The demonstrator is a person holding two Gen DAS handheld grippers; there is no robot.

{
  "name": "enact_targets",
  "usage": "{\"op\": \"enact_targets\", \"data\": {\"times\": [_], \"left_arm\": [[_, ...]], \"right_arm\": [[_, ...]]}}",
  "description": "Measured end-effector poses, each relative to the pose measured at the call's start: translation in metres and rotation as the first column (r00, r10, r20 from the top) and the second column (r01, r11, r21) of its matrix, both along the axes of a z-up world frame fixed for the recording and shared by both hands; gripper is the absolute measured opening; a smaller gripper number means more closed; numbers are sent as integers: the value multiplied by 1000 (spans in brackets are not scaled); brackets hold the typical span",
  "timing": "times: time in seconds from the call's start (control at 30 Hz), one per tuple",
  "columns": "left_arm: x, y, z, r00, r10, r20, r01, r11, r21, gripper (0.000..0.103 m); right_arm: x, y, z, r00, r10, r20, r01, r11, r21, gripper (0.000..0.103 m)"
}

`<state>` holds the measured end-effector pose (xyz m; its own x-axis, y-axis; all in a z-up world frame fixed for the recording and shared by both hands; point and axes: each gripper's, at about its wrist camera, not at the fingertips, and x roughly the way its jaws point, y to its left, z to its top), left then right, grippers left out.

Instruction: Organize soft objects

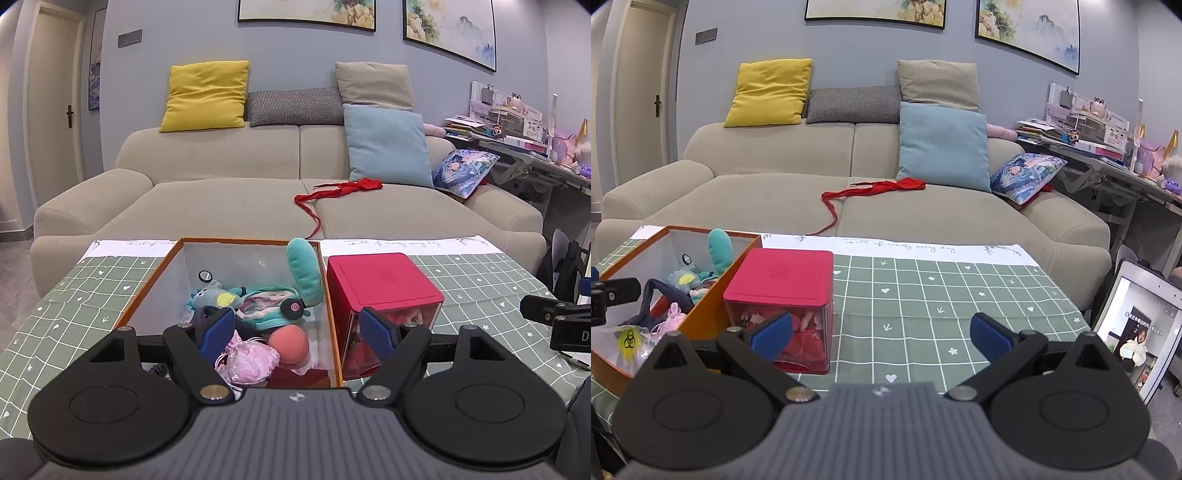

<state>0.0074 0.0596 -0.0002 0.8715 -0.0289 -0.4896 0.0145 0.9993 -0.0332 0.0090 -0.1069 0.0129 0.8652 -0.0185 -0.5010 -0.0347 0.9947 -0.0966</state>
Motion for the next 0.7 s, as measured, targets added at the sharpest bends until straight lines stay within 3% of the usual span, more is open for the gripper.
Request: {"op": "enact_targets", "data": {"times": [0.7], "left_arm": [[1, 0, 0, 1000, 3, -2, -3, 1000, -8, 89]], "right_arm": [[0, -1, -1, 1000, 2, -7, -2, 1000, 1, 100]]}}
